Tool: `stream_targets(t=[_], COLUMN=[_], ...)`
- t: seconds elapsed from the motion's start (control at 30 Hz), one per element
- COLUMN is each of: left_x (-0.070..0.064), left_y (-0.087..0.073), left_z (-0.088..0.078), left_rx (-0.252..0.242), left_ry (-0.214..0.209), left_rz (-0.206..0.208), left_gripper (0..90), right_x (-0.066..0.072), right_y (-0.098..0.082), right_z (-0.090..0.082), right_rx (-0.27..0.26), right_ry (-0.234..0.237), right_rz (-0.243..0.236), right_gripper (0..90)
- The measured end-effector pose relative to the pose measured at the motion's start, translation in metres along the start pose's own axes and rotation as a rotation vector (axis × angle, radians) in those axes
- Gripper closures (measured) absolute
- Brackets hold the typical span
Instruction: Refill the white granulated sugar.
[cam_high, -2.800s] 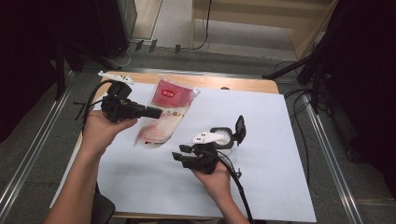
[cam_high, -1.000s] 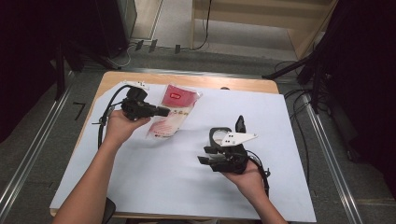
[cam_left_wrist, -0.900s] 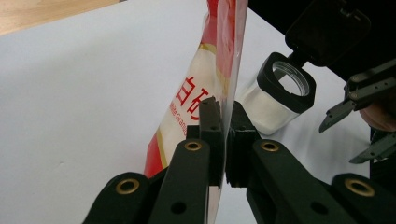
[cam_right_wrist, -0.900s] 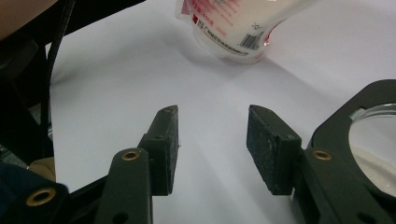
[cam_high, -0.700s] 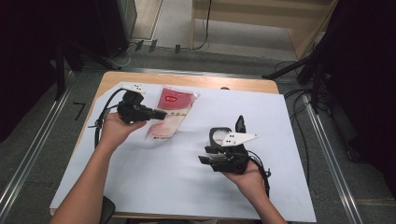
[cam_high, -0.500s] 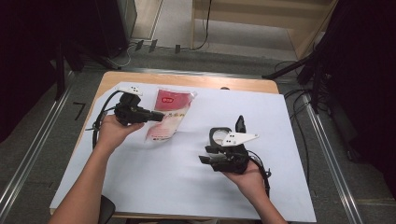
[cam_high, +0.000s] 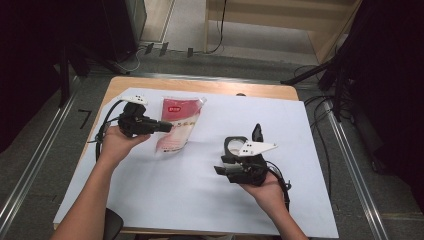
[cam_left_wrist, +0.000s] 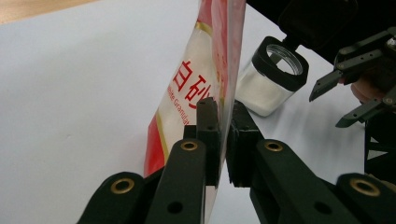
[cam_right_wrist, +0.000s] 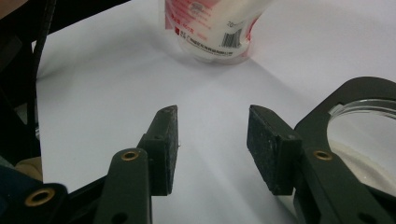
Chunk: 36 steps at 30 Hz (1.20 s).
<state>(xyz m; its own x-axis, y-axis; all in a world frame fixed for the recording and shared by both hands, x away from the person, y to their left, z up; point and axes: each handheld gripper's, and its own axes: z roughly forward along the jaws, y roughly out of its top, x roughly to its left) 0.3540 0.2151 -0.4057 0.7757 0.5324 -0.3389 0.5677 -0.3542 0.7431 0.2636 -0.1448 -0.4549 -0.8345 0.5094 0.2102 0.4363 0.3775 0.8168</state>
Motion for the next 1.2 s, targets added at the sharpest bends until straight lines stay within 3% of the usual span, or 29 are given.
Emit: stream_targets(t=[0.13, 0.33, 0.53, 0.63, 0.93, 1.2], left_x=[0.000, -0.001, -0.003, -0.002, -0.005, -0.004], left_y=[-0.002, -0.004, -0.005, -0.004, -0.004, -0.007], left_z=[-0.004, -0.013, -0.013, -0.014, -0.023, -0.024], left_rx=[-0.003, -0.056, -0.048, -0.044, -0.088, -0.028], left_ry=[0.007, 0.004, -0.003, -0.009, 0.019, 0.016], left_rz=[-0.005, 0.002, 0.013, -0.002, 0.019, 0.013], left_gripper=[85.8, 83.7, 81.9, 76.6, 69.8, 60.5], right_x=[-0.001, 0.000, -0.001, -0.002, -0.004, -0.006], right_y=[0.000, 0.000, 0.000, 0.000, 0.001, 0.001], right_z=[-0.001, 0.000, -0.001, -0.002, -0.005, -0.009], right_rx=[-0.001, 0.001, 0.002, 0.001, -0.005, -0.008], right_ry=[-0.002, -0.001, -0.003, -0.008, -0.017, -0.024], right_rz=[0.000, -0.002, -0.002, 0.004, 0.010, 0.014], right_gripper=[53.9, 54.0, 53.9, 53.9, 53.5, 53.3])
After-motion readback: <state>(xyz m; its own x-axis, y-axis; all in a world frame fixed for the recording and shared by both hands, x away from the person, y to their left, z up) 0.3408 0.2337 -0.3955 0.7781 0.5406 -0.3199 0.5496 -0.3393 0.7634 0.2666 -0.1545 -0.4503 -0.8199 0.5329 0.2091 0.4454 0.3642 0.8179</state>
